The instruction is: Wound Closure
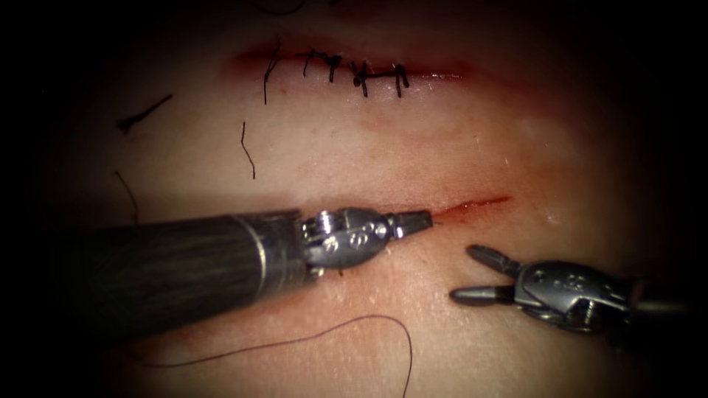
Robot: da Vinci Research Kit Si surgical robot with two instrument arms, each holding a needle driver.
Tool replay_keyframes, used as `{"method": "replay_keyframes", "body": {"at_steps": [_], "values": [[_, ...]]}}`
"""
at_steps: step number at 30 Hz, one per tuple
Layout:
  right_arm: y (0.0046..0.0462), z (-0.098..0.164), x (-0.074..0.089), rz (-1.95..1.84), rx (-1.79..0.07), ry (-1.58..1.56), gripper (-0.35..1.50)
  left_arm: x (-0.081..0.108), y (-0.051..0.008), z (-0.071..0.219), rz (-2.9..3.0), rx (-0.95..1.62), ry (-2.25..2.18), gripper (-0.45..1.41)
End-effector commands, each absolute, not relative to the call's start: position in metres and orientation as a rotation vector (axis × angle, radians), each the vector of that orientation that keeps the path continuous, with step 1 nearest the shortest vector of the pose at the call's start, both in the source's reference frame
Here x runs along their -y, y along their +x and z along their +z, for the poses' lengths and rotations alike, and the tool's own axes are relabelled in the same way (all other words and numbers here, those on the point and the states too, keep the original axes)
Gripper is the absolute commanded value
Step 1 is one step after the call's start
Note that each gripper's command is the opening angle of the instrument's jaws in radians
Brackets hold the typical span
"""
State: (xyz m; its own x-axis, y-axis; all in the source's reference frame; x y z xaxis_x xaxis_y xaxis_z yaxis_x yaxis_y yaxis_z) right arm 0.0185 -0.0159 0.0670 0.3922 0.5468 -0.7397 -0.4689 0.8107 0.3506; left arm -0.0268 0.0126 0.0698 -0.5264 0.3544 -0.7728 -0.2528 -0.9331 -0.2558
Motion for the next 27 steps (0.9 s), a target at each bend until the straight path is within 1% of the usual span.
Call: {"method": "replay_keyframes", "body": {"at_steps": [1, 7, 15, 20, 27], "values": [[0.0208, 0.0684, 0.0167, 0.647, -0.991, 0.084, 1.48, -0.0127, -0.0270, 0.0705, 2.469, 0.165, -1.292, -0.45], [0.0252, 0.0711, 0.0160, 0.644, -1.046, 0.066, 1.48, -0.0148, -0.0255, 0.0718, 2.433, 0.223, -1.326, -0.45], [0.0281, 0.0716, 0.0137, 0.661, -1.080, 0.062, 1.48, -0.0156, -0.0249, 0.0731, 2.414, 0.259, -1.349, -0.45], [0.0283, 0.0717, 0.0133, 0.658, -1.081, 0.063, 1.48, -0.0158, -0.0243, 0.0729, 2.414, 0.267, -1.355, -0.45], [0.0265, 0.0713, 0.0133, 0.660, -1.076, 0.060, 1.48, -0.0162, -0.0233, 0.0724, 2.413, 0.279, -1.361, -0.45]]}}
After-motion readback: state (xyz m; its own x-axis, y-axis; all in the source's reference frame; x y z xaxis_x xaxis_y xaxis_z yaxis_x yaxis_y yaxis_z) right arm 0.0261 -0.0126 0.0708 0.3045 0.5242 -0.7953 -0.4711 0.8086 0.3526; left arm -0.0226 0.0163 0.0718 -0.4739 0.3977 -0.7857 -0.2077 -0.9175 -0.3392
